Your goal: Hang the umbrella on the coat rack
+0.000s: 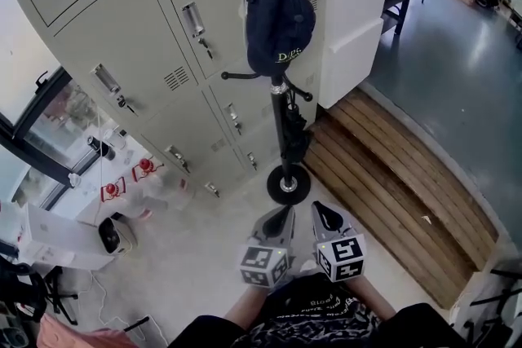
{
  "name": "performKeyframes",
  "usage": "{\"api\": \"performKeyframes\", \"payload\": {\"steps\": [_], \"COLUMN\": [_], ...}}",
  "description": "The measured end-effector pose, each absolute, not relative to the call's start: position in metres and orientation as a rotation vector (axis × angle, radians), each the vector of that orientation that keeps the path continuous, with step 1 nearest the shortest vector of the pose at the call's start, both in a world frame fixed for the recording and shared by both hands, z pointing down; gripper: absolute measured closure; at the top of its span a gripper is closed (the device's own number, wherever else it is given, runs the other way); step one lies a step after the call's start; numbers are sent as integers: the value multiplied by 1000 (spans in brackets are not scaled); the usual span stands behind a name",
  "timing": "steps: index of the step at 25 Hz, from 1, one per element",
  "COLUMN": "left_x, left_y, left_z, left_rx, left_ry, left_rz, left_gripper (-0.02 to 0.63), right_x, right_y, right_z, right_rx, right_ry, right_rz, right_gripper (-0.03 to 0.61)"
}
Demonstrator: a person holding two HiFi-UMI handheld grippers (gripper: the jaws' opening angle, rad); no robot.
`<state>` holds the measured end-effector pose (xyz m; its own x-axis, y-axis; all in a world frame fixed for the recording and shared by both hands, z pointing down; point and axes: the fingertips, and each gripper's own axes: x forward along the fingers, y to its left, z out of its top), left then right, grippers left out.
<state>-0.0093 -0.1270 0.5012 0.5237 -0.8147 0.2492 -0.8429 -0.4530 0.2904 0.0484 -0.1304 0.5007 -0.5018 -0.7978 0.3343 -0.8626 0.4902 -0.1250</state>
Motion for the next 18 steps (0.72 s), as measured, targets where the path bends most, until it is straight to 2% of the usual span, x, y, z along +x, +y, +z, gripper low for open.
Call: {"api": "performKeyframes", "payload": {"steps": [4,18], "left_x": [-6,-17], "left_y": [-122,-115], "left_z": [501,509], "left_rx": [2492,2525], "left_ry": [-1360,-1311], "left_rz": [198,238], "left_gripper": [603,604], "right_x": [43,26], "right_y": [-126,-118], "right_z": [507,517], "right_rx": [1393,1367], "right_ry": [-2476,-2449], "right_rz": [394,404], "right_gripper": [574,574]}}
